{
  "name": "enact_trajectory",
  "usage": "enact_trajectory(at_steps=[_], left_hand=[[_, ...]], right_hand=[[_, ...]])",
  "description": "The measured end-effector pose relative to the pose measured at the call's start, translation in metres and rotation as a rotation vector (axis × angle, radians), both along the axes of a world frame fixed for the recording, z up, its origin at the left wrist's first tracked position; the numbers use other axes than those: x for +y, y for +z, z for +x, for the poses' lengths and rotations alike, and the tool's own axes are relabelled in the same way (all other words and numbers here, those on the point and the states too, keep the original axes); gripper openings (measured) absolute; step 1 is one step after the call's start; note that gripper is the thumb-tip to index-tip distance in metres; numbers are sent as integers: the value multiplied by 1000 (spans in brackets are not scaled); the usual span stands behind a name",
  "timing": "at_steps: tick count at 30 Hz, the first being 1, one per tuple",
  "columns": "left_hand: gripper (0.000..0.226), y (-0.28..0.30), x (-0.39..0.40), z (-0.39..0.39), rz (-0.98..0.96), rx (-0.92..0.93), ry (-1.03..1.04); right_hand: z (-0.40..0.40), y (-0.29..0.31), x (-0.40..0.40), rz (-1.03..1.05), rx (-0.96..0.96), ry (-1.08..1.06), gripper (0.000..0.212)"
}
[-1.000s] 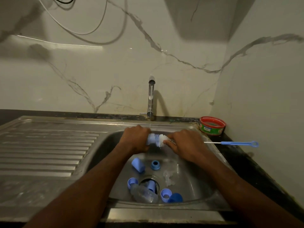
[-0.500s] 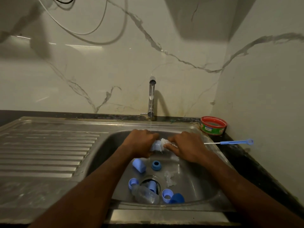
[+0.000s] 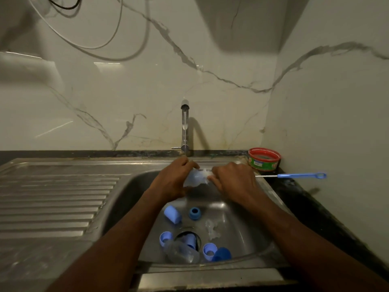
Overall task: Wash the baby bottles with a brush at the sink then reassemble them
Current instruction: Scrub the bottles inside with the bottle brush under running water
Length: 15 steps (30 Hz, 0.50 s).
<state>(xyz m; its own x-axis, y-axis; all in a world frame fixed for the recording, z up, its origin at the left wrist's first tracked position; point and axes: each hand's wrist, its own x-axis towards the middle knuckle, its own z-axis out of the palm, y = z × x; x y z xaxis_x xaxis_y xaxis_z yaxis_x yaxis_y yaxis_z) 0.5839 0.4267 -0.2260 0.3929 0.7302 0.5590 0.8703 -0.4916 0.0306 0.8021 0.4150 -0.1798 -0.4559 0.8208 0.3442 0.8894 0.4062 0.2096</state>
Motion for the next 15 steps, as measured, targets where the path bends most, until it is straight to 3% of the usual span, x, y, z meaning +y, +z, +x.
enact_trajectory(at_steps=[2,4,5,7,9,11,12,13,15], left_hand=[[89,-1,-1,-9,92,17,68],[105,-7,1,-18,78,-50,64],[111,-11,2,-20,6,-102,26],[116,-18,2,-18,-223,-213,-62],[105,-21,3,-10,-320,-224,-85],[85,-20,6,-6,-195,-190,-45],[76,-18,9,-5,-106,-161,-28],[69,-16,9,-7,-33,-122,-14],[68,-16,11,-12,53,-51,17]], right_hand=[[4,-8,-4,37,3,189,36],[1,-7,-9,181,-34,248,30],[-1,-4,-13,250,-29,240,27],[-7,-3,-17,181,42,158,29],[-11,-4,-9,53,132,-29,28],[-18,-5,8,-19,163,-272,21],[-15,-3,6,-186,139,-435,25],[-11,-6,8,-165,111,-511,29],[-10,-17,10,74,96,-209,38]])
